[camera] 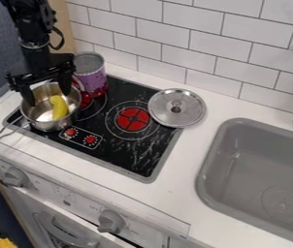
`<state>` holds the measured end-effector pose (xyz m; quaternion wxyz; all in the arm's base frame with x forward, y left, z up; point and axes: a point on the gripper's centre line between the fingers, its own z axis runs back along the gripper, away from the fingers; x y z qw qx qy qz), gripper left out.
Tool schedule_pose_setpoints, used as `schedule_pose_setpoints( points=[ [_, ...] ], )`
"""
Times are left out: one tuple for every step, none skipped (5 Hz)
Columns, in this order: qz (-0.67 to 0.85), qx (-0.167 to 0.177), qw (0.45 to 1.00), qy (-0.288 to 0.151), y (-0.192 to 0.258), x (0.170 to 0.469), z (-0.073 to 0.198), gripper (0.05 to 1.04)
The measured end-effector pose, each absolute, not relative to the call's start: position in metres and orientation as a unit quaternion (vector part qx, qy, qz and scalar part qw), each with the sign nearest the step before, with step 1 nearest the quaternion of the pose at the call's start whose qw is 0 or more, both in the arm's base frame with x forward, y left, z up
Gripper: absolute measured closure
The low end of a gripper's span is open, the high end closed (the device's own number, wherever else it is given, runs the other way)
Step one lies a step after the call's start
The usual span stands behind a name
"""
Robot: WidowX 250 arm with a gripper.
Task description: Take the banana from the pan and put it on the right stove
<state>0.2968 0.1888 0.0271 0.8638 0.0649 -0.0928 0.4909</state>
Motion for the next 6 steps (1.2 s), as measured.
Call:
schedule_pose_setpoints(
  points=[
    [0.487,0.055,0.869,-0.074,0.184,0.303,0.017,0.083],
    [0.477,0.069,0.874,-0.061,0.186,0.301,0.002,0.083],
    [0.472,0.082,0.876,-0.062,0.191,0.299,-0.006,0.141],
    [0.463,0.089,0.879,-0.070,0.190,0.299,-0.012,0.431],
    [0.467,0.085,0.877,-0.071,0.189,0.300,-0.012,0.688],
    [0.482,0.073,0.871,-0.058,0.189,0.296,-0.012,0.705]
  ],
)
